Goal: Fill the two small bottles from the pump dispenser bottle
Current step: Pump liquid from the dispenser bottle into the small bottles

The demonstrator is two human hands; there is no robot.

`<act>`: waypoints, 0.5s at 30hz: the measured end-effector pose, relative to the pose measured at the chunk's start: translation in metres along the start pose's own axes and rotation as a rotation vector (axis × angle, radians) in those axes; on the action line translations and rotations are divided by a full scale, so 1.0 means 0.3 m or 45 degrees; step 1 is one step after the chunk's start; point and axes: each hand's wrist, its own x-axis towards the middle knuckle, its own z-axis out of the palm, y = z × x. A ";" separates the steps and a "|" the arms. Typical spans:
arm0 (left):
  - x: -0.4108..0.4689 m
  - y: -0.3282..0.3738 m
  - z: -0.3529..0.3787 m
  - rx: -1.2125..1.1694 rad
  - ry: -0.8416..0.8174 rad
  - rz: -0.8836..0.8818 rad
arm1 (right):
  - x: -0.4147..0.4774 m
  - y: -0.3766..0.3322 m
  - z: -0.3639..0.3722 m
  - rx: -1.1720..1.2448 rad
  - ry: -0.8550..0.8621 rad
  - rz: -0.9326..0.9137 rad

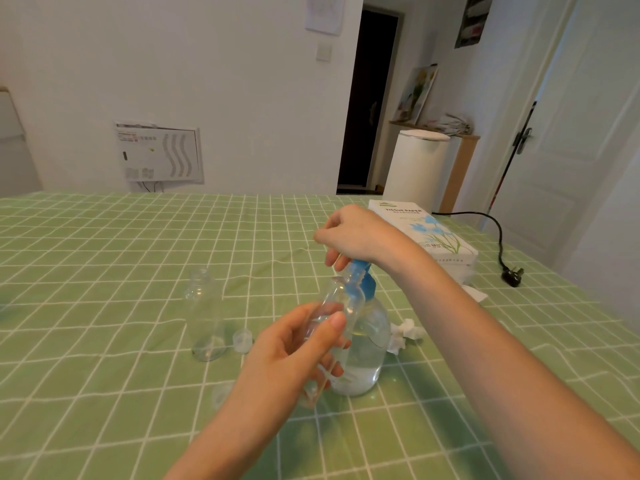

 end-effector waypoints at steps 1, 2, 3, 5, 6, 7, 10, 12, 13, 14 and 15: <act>0.001 0.000 -0.001 -0.004 0.000 0.006 | 0.003 -0.003 -0.003 -0.010 0.005 -0.006; 0.003 -0.001 -0.003 -0.003 -0.001 0.008 | 0.005 -0.005 -0.003 -0.011 -0.005 -0.003; 0.003 -0.002 -0.004 0.000 -0.003 0.009 | 0.006 -0.005 0.000 0.000 -0.021 0.004; 0.002 -0.004 -0.006 0.007 -0.014 0.012 | 0.008 0.000 0.004 0.022 -0.043 -0.002; 0.002 -0.005 -0.006 0.010 -0.016 0.010 | 0.008 0.003 0.006 0.027 -0.047 -0.012; 0.001 -0.006 -0.006 0.012 -0.016 0.007 | 0.008 0.008 0.008 0.032 -0.046 -0.021; 0.000 -0.015 -0.010 0.017 -0.007 -0.007 | 0.009 0.023 0.025 0.058 -0.042 -0.021; -0.002 -0.019 -0.012 0.006 -0.009 -0.019 | 0.007 0.031 0.035 0.093 -0.047 -0.013; -0.003 -0.020 -0.013 -0.003 -0.009 -0.024 | 0.006 0.033 0.038 0.099 -0.048 -0.013; -0.003 -0.022 -0.013 -0.009 -0.009 -0.026 | 0.005 0.033 0.039 0.100 -0.047 -0.013; -0.002 -0.022 -0.013 -0.012 -0.013 -0.026 | 0.004 0.032 0.039 0.100 -0.043 -0.011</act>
